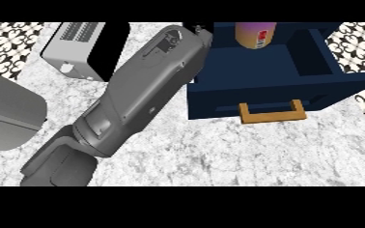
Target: Pick up the can, place it into the drawer and close the drawer
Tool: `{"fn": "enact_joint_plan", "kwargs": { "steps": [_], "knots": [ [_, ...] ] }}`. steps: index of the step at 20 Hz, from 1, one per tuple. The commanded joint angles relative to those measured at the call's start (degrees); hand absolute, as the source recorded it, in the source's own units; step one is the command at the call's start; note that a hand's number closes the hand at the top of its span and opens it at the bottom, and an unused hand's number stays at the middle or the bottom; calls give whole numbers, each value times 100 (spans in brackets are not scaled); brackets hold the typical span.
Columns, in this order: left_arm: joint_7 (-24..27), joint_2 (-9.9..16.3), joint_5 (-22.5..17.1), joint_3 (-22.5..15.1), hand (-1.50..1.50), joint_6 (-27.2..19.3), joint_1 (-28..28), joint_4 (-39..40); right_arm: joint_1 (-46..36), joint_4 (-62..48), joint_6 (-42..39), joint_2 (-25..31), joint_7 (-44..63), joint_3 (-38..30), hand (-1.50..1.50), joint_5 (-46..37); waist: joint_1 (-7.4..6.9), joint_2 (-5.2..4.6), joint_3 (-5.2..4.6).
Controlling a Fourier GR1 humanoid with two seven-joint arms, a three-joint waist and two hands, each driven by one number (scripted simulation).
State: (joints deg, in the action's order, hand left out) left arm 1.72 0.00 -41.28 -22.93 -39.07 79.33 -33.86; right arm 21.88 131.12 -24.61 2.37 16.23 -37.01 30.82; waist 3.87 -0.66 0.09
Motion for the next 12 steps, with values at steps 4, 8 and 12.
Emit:
{"fn": "enact_joint_plan", "kwargs": {
  "steps": [4,8,12],
  "knots": [
    [188,0,-604,-813,150,-365,-69,180,-255,-55,45,228,157,-10,-150,74,121,-27,3],
    [242,0,-650,-878,-150,-265,161,556,-305,-153,13,-39,-17,122,-150,-151,79,-40,5],
    [376,0,-829,-981,-150,-455,54,700,31,277,-57,14,188,-28,-150,138,136,-25,1]
  ]
}}
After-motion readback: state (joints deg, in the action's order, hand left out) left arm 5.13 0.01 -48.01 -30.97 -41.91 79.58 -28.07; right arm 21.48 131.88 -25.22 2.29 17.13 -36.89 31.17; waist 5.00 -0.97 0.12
